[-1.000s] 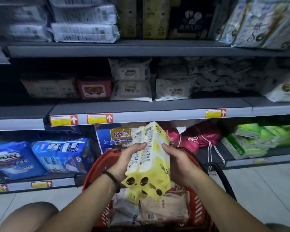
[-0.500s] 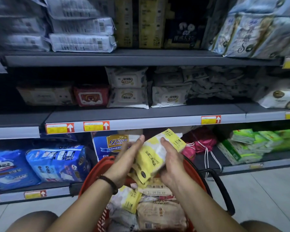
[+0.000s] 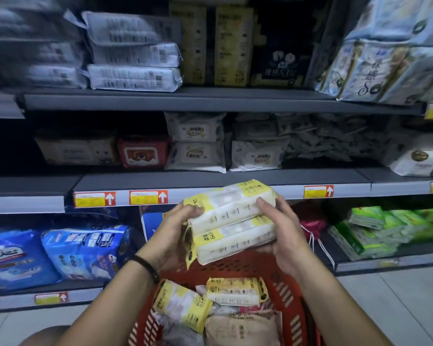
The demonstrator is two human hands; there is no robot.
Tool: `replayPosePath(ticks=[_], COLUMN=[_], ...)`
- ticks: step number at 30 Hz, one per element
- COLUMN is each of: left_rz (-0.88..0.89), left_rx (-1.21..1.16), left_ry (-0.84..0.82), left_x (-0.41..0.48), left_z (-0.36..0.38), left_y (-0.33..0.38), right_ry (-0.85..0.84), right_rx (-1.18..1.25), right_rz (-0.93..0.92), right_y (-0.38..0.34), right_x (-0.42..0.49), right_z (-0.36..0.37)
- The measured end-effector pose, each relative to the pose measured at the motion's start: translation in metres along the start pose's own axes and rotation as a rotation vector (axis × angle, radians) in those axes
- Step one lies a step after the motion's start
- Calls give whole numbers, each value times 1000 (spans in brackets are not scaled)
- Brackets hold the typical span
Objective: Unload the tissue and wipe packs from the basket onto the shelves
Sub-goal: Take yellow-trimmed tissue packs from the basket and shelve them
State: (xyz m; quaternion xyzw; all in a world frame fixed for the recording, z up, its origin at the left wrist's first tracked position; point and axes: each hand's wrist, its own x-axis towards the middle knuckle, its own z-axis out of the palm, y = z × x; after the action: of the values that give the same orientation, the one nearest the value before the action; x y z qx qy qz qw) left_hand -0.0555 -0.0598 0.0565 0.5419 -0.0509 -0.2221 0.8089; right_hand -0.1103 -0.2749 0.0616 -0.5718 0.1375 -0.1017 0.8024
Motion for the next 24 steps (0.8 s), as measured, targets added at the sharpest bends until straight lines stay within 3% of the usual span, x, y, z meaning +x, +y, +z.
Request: replayPosePath(ticks=[5,7,10,13,19,24], left_rz=[58,115,182,308,493,567], left_rx=[55,48,52,383,524,493], left_ry=[14,63,-26,-120,120,185], left_x=[0,-1,-7,-12,-15,-19], left_z=[-4,-4,-5,0,21,43], left_y=[8,5,4,11,34,54], right_ry=[-138,-100,-35,-46,-109,-70], right_rx=[-11,0,65,95,48,-138], right_rz=[-13,-35,-86,-130,-254,-328], right_y=[4,5,4,-3,-24,-55], right_x=[1,2,4,2,-5,-21], right_z=[-3,-6,-8,-8,2,8])
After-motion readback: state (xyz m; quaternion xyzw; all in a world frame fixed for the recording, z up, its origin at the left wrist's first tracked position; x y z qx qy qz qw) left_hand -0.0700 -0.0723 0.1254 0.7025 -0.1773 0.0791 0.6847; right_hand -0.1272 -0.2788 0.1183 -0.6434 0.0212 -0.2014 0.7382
